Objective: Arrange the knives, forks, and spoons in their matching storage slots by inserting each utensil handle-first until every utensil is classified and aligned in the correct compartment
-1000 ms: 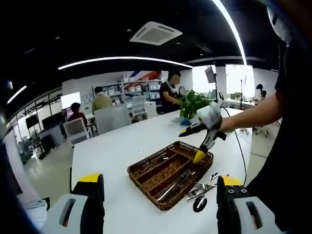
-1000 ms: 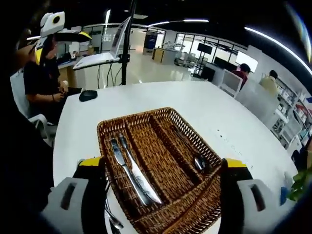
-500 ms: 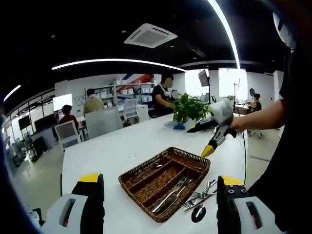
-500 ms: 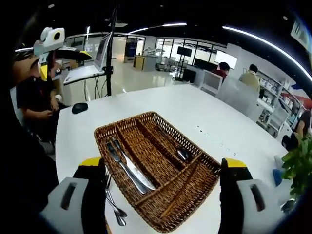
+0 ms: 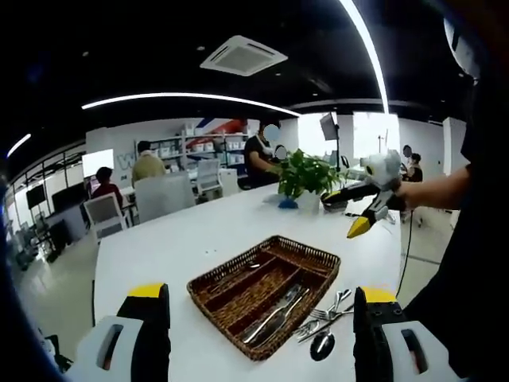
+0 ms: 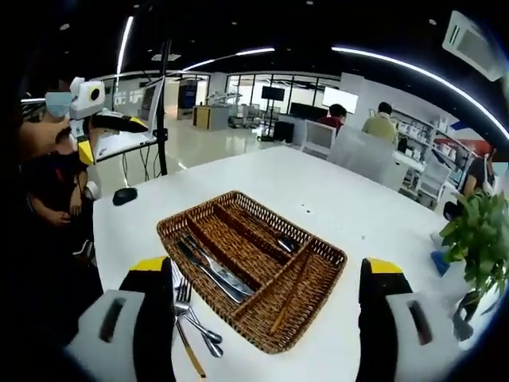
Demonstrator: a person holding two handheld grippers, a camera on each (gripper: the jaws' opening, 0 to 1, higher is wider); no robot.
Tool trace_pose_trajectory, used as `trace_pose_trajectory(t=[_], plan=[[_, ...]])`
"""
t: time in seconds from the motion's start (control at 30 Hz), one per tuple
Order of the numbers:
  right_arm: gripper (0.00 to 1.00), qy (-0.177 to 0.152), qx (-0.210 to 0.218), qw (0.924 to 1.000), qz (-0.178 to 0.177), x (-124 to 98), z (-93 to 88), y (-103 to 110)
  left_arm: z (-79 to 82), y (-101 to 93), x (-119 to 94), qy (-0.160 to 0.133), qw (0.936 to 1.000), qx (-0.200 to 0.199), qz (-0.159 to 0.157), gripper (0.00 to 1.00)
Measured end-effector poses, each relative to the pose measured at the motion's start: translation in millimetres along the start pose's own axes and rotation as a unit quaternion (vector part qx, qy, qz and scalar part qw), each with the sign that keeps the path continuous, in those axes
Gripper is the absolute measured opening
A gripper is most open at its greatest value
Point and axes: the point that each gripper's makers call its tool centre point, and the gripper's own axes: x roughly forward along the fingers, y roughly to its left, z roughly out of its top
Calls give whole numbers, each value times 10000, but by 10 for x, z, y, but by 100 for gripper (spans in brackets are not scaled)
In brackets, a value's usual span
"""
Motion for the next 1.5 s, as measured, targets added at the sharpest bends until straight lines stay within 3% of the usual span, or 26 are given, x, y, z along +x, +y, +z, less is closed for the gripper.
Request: trace_pose_trajectory(t=[0.13,0.57,0.73,0.87,0.93,1.1,1.2,1.5], plan=[[99,-49,101,9999,-61,-107,0,-12,-55,-10,-62,64,10000,-36,22,100],[99,45,230,9997,-80,-320,-117,122,-9,21,-110,-10,9998,-199,66,100],[99,96,360,9992,-129,-392,-144,110,-103,-12,-93,169,9992,-364,-22,100],[99,394,542,9975,-209,-472,-306,89,-178,12,-85,272,9992,-286,58,100],[99,387,588,9973,-213,-504,-327,83,-189,8,-85,261,9989,-379,55,100],[99,293,592,9969,-418,-600,-307,-9,-168,20,-97,106,9998,-124,135,100],[99,322,666,9961,-475,-615,-326,-70,-219,35,-104,237,9995,60,224,100],[99,310,643,9961,-522,-649,-305,-103,-280,-57,-91,353,9993,-53,113,100]])
